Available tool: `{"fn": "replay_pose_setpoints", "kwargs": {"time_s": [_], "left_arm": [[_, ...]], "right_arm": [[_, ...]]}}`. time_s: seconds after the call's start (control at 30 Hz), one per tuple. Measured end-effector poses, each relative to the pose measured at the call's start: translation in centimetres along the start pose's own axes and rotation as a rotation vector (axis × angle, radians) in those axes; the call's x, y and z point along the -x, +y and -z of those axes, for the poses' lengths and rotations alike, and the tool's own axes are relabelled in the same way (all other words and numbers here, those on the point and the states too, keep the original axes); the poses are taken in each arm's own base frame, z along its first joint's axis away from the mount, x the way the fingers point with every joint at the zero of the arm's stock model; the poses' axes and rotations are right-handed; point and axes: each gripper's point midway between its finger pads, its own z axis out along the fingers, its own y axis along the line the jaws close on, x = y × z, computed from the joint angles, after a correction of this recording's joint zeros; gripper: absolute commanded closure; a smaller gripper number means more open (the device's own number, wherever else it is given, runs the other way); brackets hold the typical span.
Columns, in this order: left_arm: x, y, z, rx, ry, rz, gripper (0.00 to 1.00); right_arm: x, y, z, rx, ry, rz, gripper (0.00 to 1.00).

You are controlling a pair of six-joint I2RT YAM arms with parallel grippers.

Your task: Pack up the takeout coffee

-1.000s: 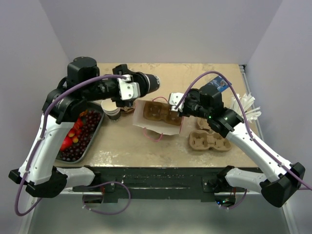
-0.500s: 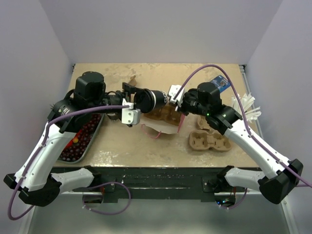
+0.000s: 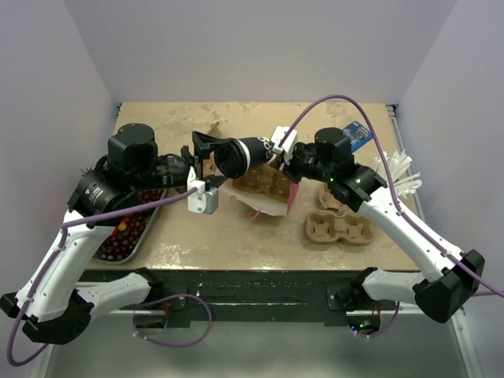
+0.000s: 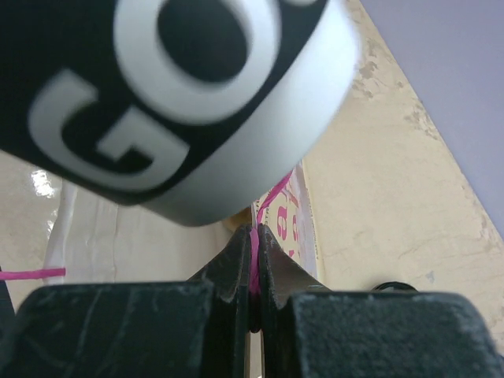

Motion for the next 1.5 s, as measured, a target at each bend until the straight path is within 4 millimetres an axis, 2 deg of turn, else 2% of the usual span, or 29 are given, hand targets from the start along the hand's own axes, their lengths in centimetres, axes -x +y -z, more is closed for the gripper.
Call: {"fn": "replay_pose_setpoints", "kwargs": {"time_s": [0.17,0.4,0.67,0.8,0.97,1.13,1.33,1.4,1.47,1.5], "left_arm": [[-1.2,-1.8,-0.6,-0.054,0.017,0.002,1.00],[-1.7,-2.2,-1.1,-0.078,0.021,-0.010,1.00],[-2.9,-4.2,-2.4,-0.222,0.028,0.020,1.00],[-3.3,-5.0,-3.5,-0.287,0.019,0.062,1.00],[-4.3,-5.4,-5.9,-0.369,0.018,0.118,1.00],[-5.5,-7.3,-7.5,-0.478,0.043,0.184,1.00],[-6.6,-8.9,-8.7,-0.576,0.080,0.243,1.00],[-7.1,-9.1,-9.3,-0.589,0.090,0.252,1.00],[-7.5,-9.1,-9.8,-0.592,0.101,0.258,1.00],[-7.6,-9.2,-10.0,-0.596,0.108,0.264,1.00]], "right_arm": [[0.3,-0.2,-0.1,-0.008,-0.001,-0.032,1.00],[0.8,-0.7,-0.2,-0.016,-0.005,-0.073,1.00],[1.1,-0.8,-0.3,-0.010,-0.001,-0.102,1.00],[1.2,-0.6,-0.6,0.021,0.008,-0.115,1.00],[1.0,-0.9,-1.4,0.063,0.029,-0.153,1.00],[0.7,-1.1,-1.6,0.084,0.041,-0.194,1.00],[0.9,-0.5,-2.0,0.140,0.037,-0.213,0.83],[0.8,-0.3,-2.1,0.153,0.041,-0.221,0.64],[0.6,-0.1,-2.3,0.164,0.048,-0.245,0.52],[0.5,-0.2,-2.3,0.164,0.052,-0.256,0.39]]}}
